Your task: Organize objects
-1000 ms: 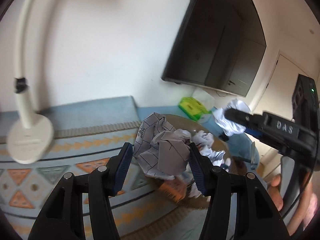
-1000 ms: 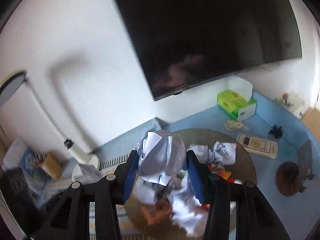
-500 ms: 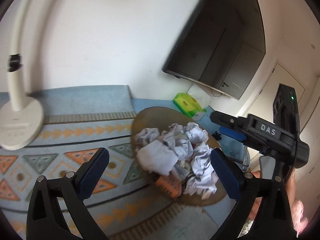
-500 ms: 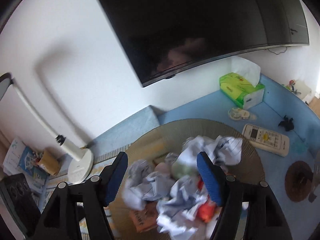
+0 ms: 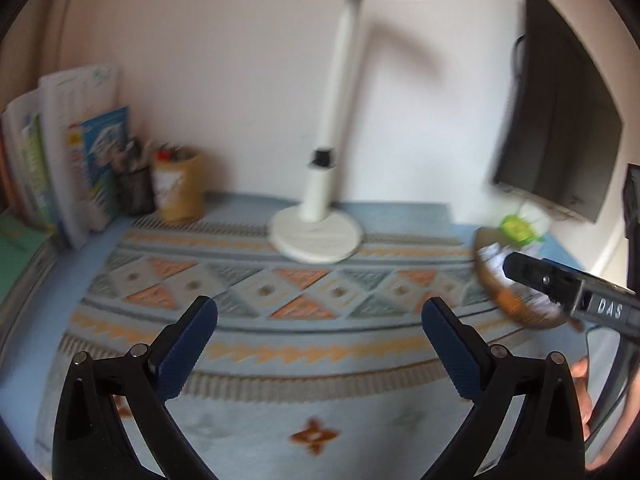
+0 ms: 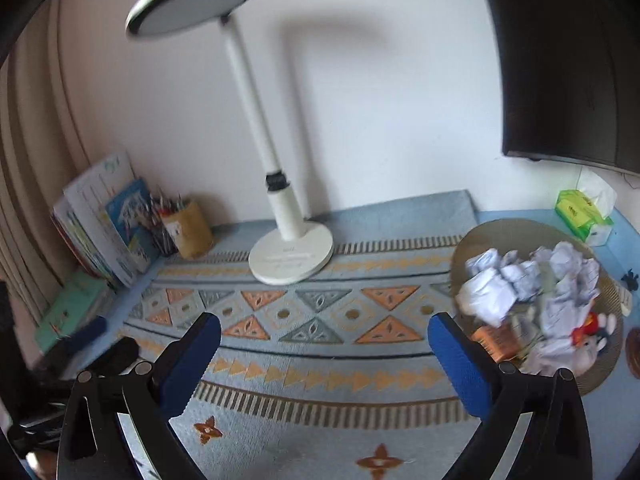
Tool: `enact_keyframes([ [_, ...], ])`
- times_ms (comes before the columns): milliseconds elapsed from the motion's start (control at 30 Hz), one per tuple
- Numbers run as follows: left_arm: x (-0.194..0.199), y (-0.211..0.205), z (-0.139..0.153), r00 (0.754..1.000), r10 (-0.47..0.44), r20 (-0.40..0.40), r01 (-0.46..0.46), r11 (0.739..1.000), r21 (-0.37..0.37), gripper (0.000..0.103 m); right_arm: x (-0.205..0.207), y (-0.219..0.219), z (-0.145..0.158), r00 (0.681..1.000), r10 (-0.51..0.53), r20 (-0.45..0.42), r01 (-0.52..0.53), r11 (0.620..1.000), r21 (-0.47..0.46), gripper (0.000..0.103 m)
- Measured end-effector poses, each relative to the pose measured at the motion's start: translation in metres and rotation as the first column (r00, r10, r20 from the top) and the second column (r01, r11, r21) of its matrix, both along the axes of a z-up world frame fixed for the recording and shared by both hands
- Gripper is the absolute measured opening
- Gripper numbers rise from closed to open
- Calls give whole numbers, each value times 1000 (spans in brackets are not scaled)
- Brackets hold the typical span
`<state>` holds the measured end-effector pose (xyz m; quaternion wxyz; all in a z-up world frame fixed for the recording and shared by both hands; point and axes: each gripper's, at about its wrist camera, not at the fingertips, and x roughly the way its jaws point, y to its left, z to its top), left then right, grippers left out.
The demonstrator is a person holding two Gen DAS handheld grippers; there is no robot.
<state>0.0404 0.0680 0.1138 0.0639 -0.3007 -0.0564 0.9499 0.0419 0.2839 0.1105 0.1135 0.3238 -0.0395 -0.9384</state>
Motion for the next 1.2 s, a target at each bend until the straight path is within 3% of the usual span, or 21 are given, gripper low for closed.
enact_keyframes([
  [167, -22, -39, -64, 978, 66, 197, -68, 998, 2, 102, -5, -40, -70, 999, -44, 23, 38, 976, 216, 103],
  [300, -42, -34, -105, 944, 67, 323, -44, 996, -77, 102, -22, -41, -104, 990, -42, 132, 13, 977, 213, 103],
  [467, -41, -33, -115, 940, 93, 328, -81, 995, -51, 102, -34, -31, -121, 975, -67, 212, 29, 984, 177, 103],
  [633, -45, -17, -118, 938, 106, 331, -51, 984, -170, 102, -42, -24, -126, 965, -72, 254, 37, 990, 139, 103],
  [800, -44, -17, -117, 940, 116, 321, -64, 984, -166, 103, -44, -17, -131, 953, -84, 290, 54, 993, 107, 103],
  [1200, -45, -16, -115, 940, 118, 321, -66, 984, -167, 103, -42, -26, -135, 951, -98, 292, 44, 982, 185, 103],
])
